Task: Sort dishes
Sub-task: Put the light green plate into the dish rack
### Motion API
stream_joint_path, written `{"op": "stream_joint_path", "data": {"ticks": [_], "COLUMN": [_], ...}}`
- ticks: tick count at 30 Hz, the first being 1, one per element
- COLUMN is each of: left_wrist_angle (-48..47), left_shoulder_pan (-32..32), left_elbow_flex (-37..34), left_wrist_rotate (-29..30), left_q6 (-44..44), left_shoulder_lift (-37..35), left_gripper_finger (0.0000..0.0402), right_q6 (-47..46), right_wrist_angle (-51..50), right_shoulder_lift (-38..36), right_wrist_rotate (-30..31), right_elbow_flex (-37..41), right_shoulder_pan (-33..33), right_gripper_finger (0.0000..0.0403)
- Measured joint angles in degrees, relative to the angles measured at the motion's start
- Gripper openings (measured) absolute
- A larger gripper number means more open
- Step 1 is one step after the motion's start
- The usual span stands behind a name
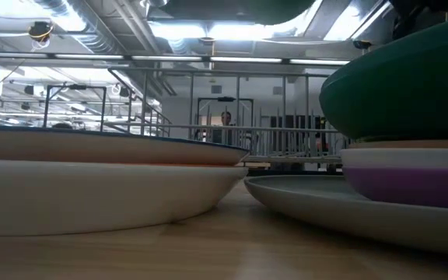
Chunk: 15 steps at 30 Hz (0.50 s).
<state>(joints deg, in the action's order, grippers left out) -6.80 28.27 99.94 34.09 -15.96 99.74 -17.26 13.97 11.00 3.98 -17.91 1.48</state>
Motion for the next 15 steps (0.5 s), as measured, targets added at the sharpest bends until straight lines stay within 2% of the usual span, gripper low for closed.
{"op": "stream_joint_path", "data": {"ticks": [9, 12, 15], "left_wrist_angle": [0.2, 0.4, 0.5], "left_shoulder_pan": [-13.1, -18.4, -24.2], "left_elbow_flex": [0.0, 0.0, -0.2], "left_wrist_rotate": [-1.3, -4.7, -10.8], "left_q6": [3.9, 4.0, 1.7], "left_shoulder_lift": [-3.9, -3.9, -3.6], "left_gripper_finger": [0.0, 0.0, 0.0], "right_q6": [0.0, 0.7, 1.6], "right_wrist_angle": [-0.5, -0.7, -1.7], "right_shoulder_lift": [0.0, 0.0, 0.0], "right_wrist_rotate": [3.1, 3.1, 3.1], "right_elbow_flex": [0.0, 0.0, 0.0], "right_shoulder_pan": [0.0, 0.0, 0.0], "right_gripper_finger": [0.0166, 0.0166, 0.0166]}}
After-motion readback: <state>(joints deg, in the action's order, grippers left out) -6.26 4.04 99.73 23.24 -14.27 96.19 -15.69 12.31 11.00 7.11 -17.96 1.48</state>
